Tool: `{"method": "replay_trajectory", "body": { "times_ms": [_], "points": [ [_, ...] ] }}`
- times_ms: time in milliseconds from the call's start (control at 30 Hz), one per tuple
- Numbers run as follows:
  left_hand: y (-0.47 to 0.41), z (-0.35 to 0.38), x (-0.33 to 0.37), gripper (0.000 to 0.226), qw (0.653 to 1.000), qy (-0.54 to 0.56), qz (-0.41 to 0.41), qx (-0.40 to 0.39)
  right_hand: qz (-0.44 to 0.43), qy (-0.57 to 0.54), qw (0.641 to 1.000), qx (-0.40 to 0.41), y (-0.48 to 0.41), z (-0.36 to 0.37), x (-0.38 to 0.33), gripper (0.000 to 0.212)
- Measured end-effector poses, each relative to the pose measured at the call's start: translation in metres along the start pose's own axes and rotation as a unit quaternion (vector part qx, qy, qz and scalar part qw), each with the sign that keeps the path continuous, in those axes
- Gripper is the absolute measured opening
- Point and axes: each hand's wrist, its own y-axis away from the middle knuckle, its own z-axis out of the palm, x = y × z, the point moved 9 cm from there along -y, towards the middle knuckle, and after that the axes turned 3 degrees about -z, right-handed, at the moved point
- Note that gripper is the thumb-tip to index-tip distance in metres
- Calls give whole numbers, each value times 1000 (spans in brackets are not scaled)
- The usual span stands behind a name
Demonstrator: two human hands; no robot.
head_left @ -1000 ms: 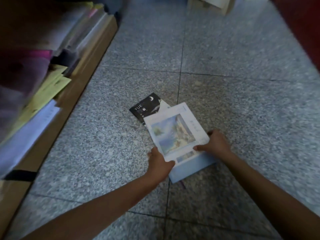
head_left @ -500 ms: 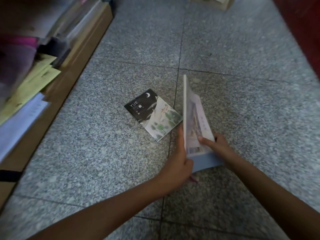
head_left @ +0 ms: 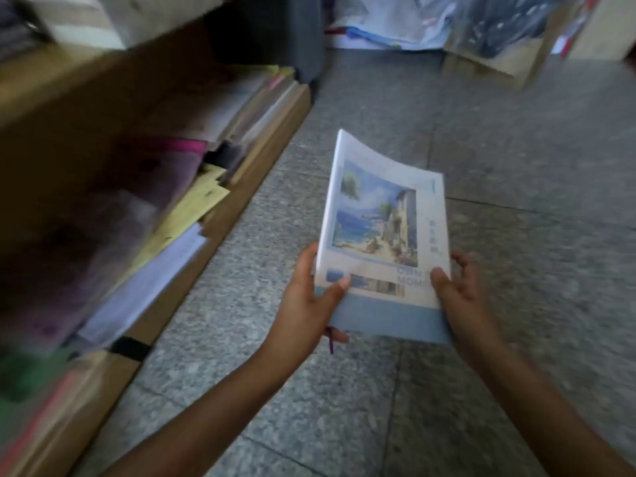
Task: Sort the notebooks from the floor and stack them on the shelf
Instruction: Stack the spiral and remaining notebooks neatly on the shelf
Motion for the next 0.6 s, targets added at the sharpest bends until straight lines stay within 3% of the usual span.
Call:
{"method": "replay_trajectory", "body": {
  "times_ms": [167,233,467,600],
  "points": [
    [24,-79,30,42,997,-30,23,65,-73,-32,994,-81,-2,100,-43,30],
    [41,-113,40,41,994,-29,39,103,-63,-59,990,-112,5,138,-51,28],
    [127,-190,72,56,986,-15,64,153,-39,-181,950,-250,66,242,-87,55],
    [188,-236,103,54,954,-40,96,281,-50,-228,917,-325,114,298,-126,60]
  ]
}}
